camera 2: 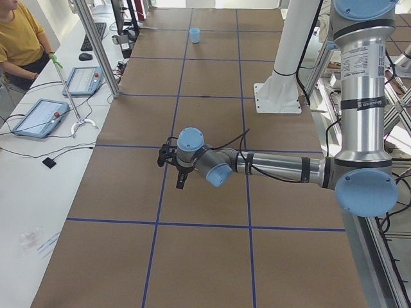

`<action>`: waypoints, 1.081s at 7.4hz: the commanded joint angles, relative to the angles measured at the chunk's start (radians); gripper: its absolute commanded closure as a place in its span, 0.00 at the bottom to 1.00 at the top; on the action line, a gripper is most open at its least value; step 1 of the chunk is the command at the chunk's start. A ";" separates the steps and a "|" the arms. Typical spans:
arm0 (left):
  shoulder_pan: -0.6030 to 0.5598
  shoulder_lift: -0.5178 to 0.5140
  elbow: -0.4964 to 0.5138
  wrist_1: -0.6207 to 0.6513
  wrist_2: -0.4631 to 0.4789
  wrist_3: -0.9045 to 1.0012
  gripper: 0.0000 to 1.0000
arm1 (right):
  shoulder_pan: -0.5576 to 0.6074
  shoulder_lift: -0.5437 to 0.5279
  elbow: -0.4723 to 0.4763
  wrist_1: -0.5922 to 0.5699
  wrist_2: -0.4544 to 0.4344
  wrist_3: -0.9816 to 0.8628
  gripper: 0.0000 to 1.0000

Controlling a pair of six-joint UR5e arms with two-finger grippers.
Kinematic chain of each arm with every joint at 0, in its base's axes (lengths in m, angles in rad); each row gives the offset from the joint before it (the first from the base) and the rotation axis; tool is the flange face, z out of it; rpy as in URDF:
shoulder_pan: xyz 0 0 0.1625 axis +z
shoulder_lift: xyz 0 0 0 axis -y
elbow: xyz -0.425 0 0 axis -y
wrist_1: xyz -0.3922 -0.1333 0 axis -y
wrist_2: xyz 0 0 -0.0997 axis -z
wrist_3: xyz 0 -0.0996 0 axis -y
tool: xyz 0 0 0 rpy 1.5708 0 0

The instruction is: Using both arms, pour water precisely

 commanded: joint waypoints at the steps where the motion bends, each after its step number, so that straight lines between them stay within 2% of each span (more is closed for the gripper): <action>1: -0.172 -0.017 -0.035 0.357 0.003 0.366 0.00 | -0.005 0.004 -0.001 0.001 0.001 0.000 0.00; 2: -0.207 -0.027 -0.051 0.485 0.006 0.469 0.00 | -0.011 0.004 -0.001 0.001 0.001 0.000 0.00; 3: -0.249 -0.026 -0.042 0.519 0.003 0.548 0.00 | -0.017 0.004 0.000 0.001 0.001 0.000 0.00; 8: -0.298 -0.006 -0.023 0.509 0.003 0.570 0.00 | -0.034 0.022 0.020 0.001 0.018 -0.009 0.00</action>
